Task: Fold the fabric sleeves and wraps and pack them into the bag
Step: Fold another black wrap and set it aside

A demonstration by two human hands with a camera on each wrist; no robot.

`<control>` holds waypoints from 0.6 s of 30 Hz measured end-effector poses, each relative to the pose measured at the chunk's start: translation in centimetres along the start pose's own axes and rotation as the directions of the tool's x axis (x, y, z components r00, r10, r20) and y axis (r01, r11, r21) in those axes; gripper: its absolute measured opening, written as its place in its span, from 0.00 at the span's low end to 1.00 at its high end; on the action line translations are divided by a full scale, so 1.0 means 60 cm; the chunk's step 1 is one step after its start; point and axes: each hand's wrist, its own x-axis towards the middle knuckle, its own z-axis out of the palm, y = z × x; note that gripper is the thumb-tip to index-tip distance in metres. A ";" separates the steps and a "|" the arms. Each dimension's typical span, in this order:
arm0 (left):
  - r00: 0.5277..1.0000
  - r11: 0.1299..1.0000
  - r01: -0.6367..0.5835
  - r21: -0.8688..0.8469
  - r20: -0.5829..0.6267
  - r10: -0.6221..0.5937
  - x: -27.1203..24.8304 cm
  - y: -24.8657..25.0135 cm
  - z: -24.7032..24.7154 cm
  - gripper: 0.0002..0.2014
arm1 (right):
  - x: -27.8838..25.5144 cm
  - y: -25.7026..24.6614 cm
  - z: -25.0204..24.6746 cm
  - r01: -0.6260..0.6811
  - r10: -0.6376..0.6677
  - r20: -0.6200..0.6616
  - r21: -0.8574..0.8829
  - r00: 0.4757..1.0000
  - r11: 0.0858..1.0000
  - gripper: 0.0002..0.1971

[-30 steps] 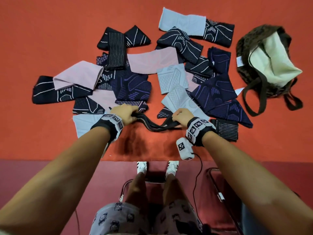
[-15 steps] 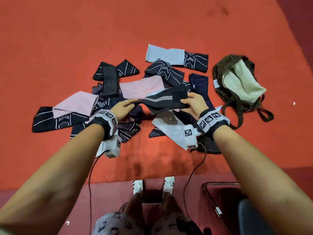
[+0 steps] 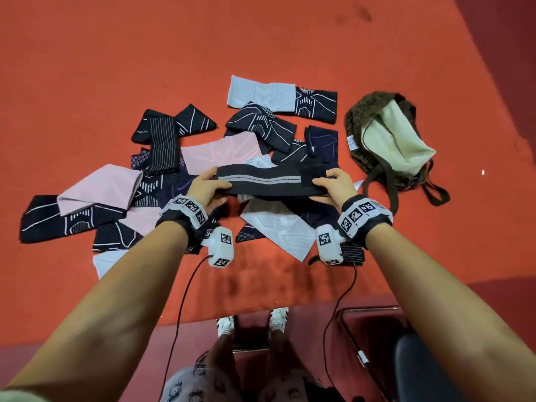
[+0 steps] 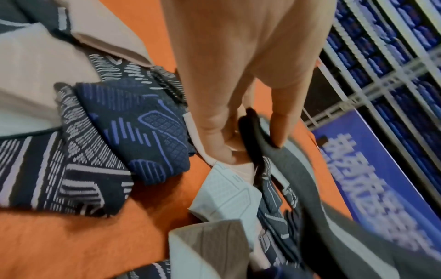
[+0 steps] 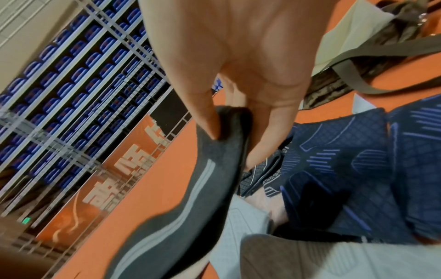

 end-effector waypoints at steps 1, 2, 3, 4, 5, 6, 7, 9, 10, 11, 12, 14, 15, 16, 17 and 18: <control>1.000 0.999 -0.013 0.043 0.019 0.012 -0.003 0.000 0.007 0.15 | 0.001 -0.001 0.000 0.024 -0.025 -0.042 -0.022 0.999 0.999 0.13; 0.999 0.997 -0.030 0.066 0.032 0.028 -0.006 0.000 0.015 0.13 | 0.003 0.000 0.004 0.047 -0.050 -0.072 -0.048 0.996 0.998 0.14; 0.998 0.996 -0.049 0.079 0.038 0.046 -0.006 -0.001 0.023 0.12 | 0.002 -0.001 0.008 0.076 -0.083 -0.086 -0.072 0.993 0.994 0.15; 0.997 0.994 -0.066 0.084 0.039 0.063 -0.007 -0.002 0.032 0.11 | 0.000 -0.003 0.014 0.111 -0.121 -0.088 -0.111 0.989 0.988 0.15; 0.997 0.993 -0.075 0.090 0.042 0.071 -0.011 0.001 0.041 0.10 | -0.002 -0.002 0.019 0.158 -0.173 -0.082 -0.161 0.982 0.974 0.15; 0.996 0.993 -0.081 0.091 0.044 0.077 -0.010 0.002 0.051 0.09 | -0.004 -0.001 0.024 0.210 -0.227 -0.061 -0.215 0.972 0.954 0.15; 0.997 0.994 -0.073 0.086 0.046 0.069 -0.009 0.002 0.061 0.11 | -0.010 -0.001 0.031 0.261 -0.279 -0.032 -0.259 0.960 0.930 0.14; 0.996 0.998 -0.051 0.041 0.071 0.048 -0.019 0.010 0.085 0.12 | -0.022 -0.003 0.046 0.363 -0.376 0.021 -0.314 0.926 0.877 0.15; 0.995 0.999 -0.050 0.018 0.084 0.048 -0.026 0.014 0.097 0.10 | -0.028 -0.004 0.054 0.406 -0.413 0.047 -0.320 0.909 0.856 0.16; 0.993 0.999 -0.052 0.000 0.103 0.052 -0.030 0.016 0.107 0.10 | -0.035 -0.005 0.061 0.437 -0.437 0.076 -0.321 0.896 0.841 0.16; 0.989 0.998 -0.061 -0.020 0.135 0.064 -0.031 0.016 0.115 0.12 | -0.039 -0.005 0.068 0.451 -0.442 0.104 -0.329 0.891 0.830 0.16; 0.975 0.997 -0.064 -0.050 0.208 0.074 -0.036 0.018 0.123 0.17 | -0.048 -0.005 0.077 0.464 -0.433 0.169 -0.360 0.886 0.809 0.16; 0.970 0.997 -0.055 -0.056 0.233 0.067 -0.039 0.021 0.125 0.17 | -0.048 -0.002 0.080 0.463 -0.419 0.197 -0.371 0.886 0.805 0.18; 0.968 0.997 -0.041 -0.058 0.246 0.054 -0.039 0.024 0.125 0.17 | -0.048 -0.001 0.082 0.462 -0.405 0.224 -0.376 0.887 0.804 0.20; 0.968 0.998 -0.030 -0.054 0.247 0.043 -0.038 0.027 0.125 0.17 | -0.049 0.000 0.083 0.463 -0.394 0.249 -0.378 0.885 0.802 0.24; 0.968 0.998 -0.027 -0.054 0.247 0.040 -0.036 0.028 0.125 0.16 | -0.047 0.003 0.084 0.469 -0.390 0.269 -0.383 0.881 0.796 0.26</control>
